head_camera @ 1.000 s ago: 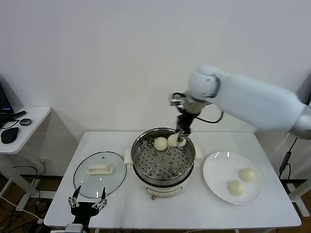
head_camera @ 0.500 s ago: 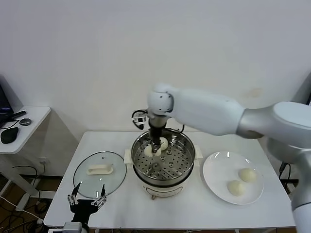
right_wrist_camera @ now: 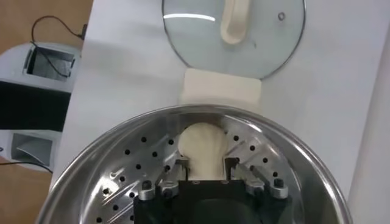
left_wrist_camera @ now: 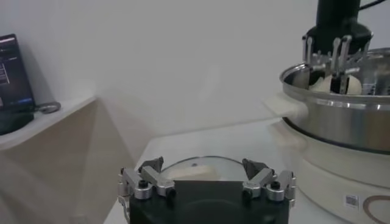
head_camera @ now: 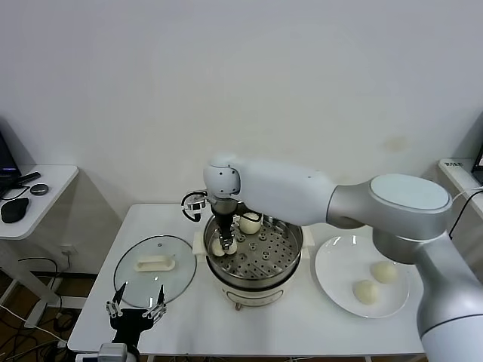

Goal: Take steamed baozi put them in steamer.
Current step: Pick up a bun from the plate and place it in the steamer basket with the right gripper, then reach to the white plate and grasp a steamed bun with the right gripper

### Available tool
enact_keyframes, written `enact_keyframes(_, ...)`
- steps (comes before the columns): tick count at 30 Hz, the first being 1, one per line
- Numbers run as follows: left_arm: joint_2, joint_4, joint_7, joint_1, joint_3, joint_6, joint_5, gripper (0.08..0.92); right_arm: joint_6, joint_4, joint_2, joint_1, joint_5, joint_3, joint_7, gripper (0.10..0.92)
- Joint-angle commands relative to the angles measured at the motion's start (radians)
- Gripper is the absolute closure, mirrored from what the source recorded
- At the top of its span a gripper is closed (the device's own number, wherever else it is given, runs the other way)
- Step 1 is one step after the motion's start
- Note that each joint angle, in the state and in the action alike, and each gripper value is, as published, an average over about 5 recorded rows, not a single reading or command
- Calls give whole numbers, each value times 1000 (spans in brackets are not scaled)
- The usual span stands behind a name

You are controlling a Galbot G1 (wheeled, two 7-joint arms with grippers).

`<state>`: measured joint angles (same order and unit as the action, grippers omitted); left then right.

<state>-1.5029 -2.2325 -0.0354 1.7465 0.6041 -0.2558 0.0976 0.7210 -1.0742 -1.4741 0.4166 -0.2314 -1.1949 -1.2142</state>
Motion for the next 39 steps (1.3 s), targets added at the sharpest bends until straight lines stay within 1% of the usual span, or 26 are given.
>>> enact_keyframes(1,2,-5,1,-2,1,0,-4,177,5,24,-41,-16,16,-6,8,595)
enact_keyframes(5,2,-6,2,0,1,-1,-3,177,5,7,-22,-17,18,-3,6,497)
enact_keyframes(12,-3,-4,3,2,0,-1,-3,177,5,-26,19,-17,20,6,6,290)
enact_keyframes(16,-8,-6,5,-1,-3,-3,-1,177,5,-58,45,-2,17,11,10,215)
enact_keyframes(20,-14,-8,8,-4,-4,-6,-1,177,5,-121,106,27,11,29,11,204)
enact_keyframes(24,-15,-11,12,-3,-3,-10,-1,177,6,-223,215,65,7,76,5,203)
enact_keyframes(32,-15,5,25,-9,3,-25,-6,177,5,-447,577,122,-13,198,-38,203)
enact_keyframes(39,0,42,30,-18,18,-29,-17,177,-4,-553,901,85,-10,263,-64,203)
